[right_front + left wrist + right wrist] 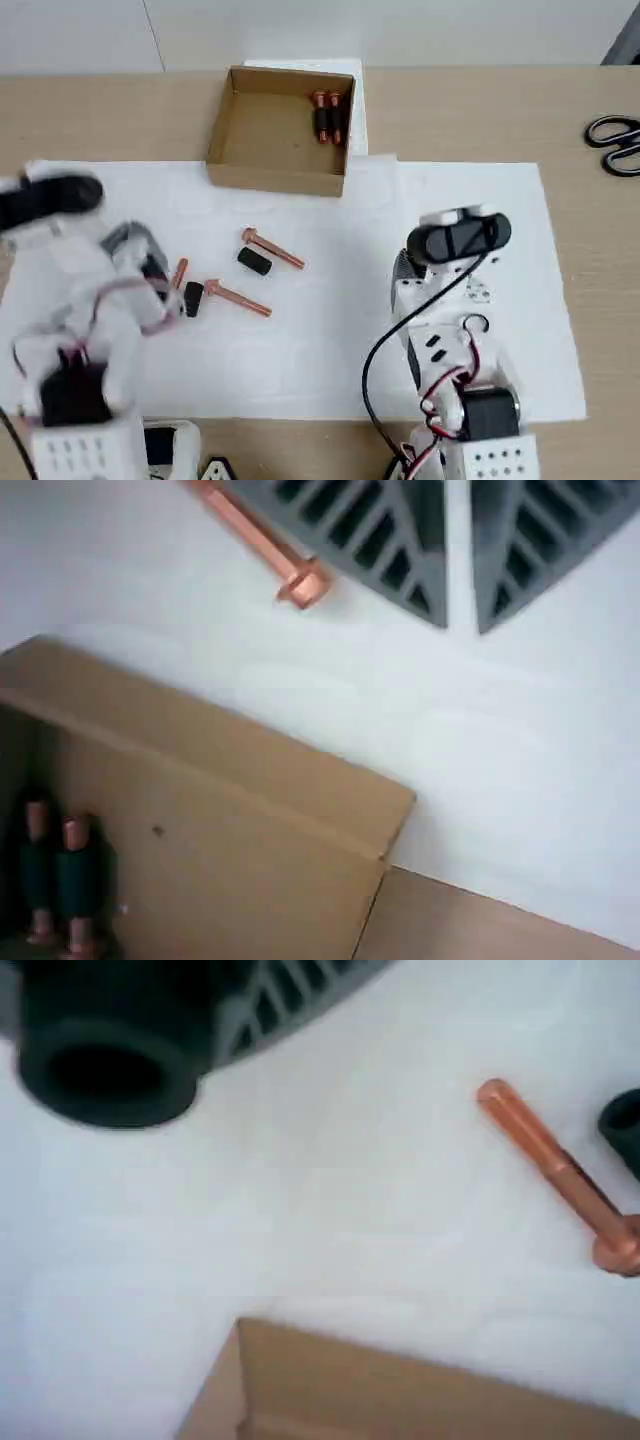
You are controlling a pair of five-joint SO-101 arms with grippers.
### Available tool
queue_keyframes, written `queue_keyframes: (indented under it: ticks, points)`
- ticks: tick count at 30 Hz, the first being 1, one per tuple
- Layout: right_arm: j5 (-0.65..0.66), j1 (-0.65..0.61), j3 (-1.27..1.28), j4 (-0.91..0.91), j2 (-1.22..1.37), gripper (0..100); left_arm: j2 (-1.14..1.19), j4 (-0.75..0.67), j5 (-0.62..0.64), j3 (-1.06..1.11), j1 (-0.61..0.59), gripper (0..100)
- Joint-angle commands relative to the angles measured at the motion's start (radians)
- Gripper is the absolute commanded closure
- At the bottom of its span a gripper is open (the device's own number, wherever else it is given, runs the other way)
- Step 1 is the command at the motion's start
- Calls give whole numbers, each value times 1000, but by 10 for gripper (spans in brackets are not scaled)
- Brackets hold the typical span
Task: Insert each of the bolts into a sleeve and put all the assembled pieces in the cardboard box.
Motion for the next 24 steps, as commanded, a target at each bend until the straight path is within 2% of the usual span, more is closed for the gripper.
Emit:
queue_keyframes:
  ticks: [1,5,8,10,13,17,19,24]
  points:
    - [18,4,32,-30,-113,995,256,15,150,-226,29,994]
    - [20,4,144,-38,-225,995,493,52,176,-355,176,994]
    - [29,8,227,-88,-302,995,635,103,282,-432,264,994]
    - [68,8,253,-131,-297,995,720,153,338,-495,276,994]
    - [109,8,285,-177,-291,995,832,244,341,-604,279,994]
    - [121,8,324,-183,-291,995,980,353,344,-748,347,994]
    - [121,8,342,-183,-291,995,1054,356,365,-799,385,994]
    - [120,8,376,-186,-291,995,1244,308,563,-877,405,993]
